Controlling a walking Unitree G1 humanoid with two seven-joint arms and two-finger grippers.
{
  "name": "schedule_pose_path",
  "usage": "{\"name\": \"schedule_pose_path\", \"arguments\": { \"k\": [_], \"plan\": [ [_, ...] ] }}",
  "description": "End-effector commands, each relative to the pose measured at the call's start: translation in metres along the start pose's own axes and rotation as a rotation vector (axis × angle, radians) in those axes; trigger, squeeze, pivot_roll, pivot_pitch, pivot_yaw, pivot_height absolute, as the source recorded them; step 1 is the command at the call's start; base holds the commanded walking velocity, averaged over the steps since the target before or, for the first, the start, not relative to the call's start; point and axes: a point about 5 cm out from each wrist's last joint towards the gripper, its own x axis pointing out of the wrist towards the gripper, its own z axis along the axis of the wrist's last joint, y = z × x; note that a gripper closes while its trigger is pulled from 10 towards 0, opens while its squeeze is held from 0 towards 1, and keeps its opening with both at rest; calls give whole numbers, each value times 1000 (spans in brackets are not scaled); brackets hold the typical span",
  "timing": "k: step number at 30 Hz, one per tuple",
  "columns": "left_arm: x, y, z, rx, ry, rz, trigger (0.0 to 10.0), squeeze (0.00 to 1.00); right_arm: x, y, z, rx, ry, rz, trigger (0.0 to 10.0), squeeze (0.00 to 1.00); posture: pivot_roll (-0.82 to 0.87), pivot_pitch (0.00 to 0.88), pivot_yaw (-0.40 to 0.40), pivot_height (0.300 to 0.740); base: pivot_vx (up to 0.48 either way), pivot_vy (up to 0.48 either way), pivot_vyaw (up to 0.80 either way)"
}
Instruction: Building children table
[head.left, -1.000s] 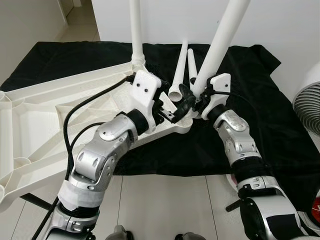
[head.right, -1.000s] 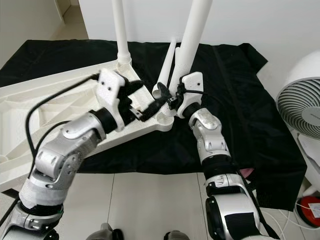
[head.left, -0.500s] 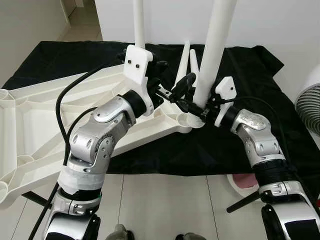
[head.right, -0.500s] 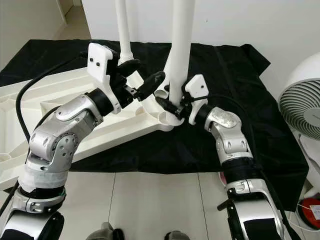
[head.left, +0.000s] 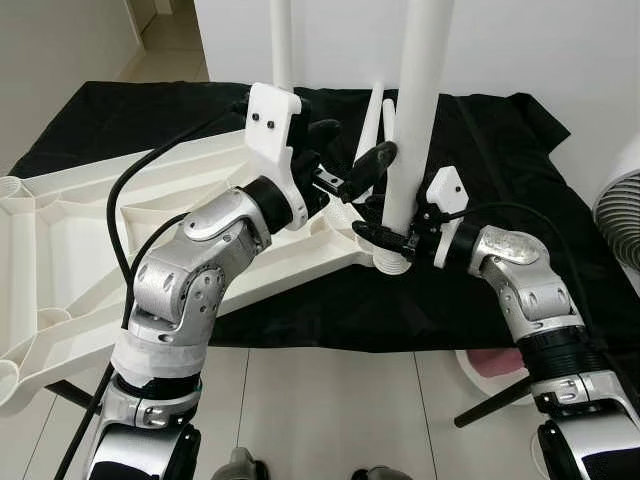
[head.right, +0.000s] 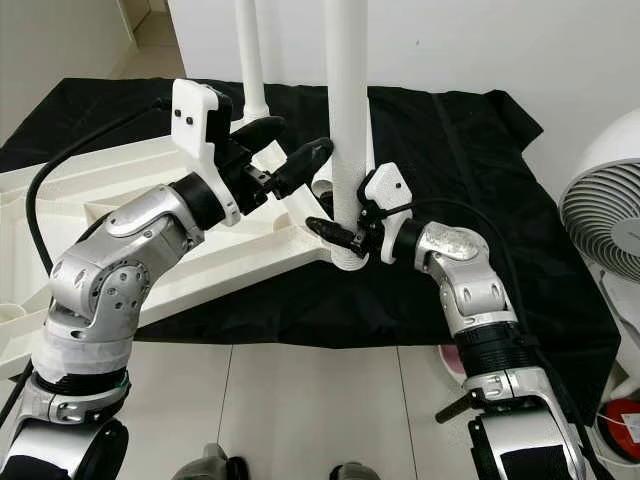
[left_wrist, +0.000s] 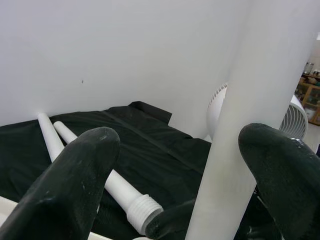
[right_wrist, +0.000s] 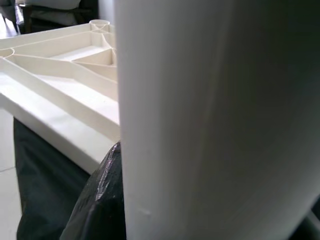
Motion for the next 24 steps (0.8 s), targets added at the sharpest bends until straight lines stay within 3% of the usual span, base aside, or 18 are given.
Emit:
{"name": "schedule_pose_path", "arguments": {
  "k": [1,15,22,24],
  "plan": [
    [3,-11,9,9,-27,-92,10000,0,4,6,1,-10,18,41,10000,0,-68,60,33,740,0,0,0],
    [-4,-19,3,65,19,-180,10000,0,4,-7,8,100,-89,-66,10000,0,-69,55,33,740,0,0,0],
    [-4,-21,3,68,22,-189,10000,0,5,-7,7,92,-74,-66,10000,0,-68,49,35,740,0,0,0],
    [0,-21,5,66,18,-175,10000,0,8,-3,5,49,-34,-28,10000,0,-65,54,37,740,0,0,0]
  ]
}}
